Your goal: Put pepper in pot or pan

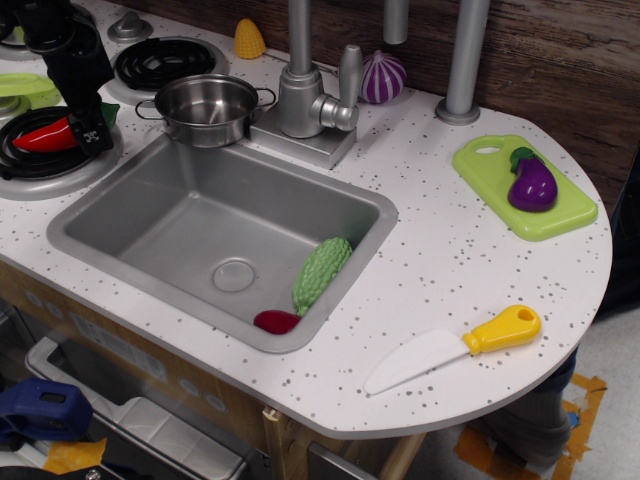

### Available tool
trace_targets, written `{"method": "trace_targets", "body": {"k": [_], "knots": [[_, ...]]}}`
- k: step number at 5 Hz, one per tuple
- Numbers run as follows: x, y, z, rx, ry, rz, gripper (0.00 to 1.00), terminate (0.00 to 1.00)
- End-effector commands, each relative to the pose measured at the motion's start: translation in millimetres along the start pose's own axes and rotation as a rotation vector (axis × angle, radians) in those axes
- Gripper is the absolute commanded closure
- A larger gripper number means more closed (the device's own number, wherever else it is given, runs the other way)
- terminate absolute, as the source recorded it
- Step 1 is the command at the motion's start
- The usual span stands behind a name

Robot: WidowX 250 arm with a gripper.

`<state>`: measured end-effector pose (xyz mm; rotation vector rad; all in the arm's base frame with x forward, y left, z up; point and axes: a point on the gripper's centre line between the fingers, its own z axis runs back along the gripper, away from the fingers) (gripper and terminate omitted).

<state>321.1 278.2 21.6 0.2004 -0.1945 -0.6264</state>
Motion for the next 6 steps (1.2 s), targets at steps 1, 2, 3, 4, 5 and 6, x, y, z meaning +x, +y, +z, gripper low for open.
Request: {"method": "trace_targets", "body": {"k": [1, 2, 3, 4, 5, 6], "knots": [[-7, 16, 12, 0.039, -0.011, 0.030, 1.00, 0.00], [-3, 16, 21, 0.056, 0.007, 0.042, 1.00, 0.00], [10, 22, 45, 0.103, 0.029, 0.024, 1.00, 0.00], [30, 34, 67, 0.147, 0.023, -0.008, 1.00, 0.00], [54, 38, 79, 0.179, 0.021, -0.021, 1.00, 0.00], [80, 38, 72, 0.204, -0.051, -0.026, 1.00, 0.00]]}}
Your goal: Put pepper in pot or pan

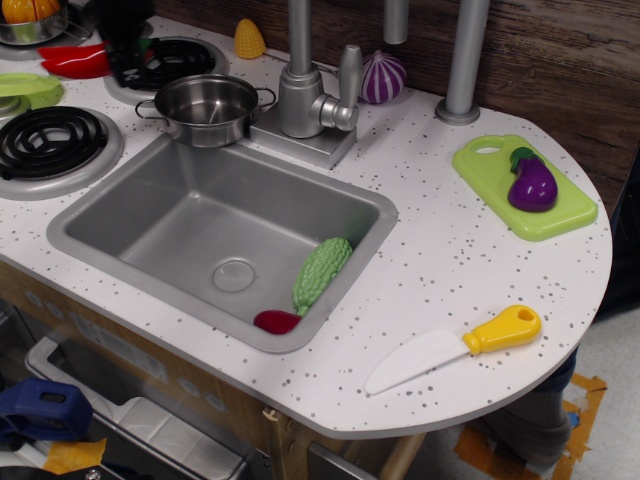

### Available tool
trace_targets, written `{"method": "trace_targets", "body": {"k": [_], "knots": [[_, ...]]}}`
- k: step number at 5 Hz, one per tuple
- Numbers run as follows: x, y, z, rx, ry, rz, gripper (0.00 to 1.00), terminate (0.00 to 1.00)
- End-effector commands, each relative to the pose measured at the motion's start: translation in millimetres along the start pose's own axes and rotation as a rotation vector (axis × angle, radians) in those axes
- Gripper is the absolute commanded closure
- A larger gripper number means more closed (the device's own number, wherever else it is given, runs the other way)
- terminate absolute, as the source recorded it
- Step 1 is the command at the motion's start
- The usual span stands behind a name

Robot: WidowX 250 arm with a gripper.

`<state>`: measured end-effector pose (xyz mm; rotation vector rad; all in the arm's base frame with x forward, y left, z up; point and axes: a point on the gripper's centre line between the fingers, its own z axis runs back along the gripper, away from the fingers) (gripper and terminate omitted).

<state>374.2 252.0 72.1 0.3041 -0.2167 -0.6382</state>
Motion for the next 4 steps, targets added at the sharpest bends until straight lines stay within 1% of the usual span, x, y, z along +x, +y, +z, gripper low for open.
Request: {"method": "trace_targets", "body": {"k": [1, 2, 3, 4], "knots": [[40, 13, 19, 0.113, -0.133, 0.021, 1.00, 0.00], [53, 5, 13, 0.120, -0.170, 0.034, 1.00, 0.00], [59, -10, 5, 0.113, -0.219, 0.056, 0.00, 0.00], [60, -15, -2, 0.102, -0.245, 0.070, 0.00, 0.00]]}}
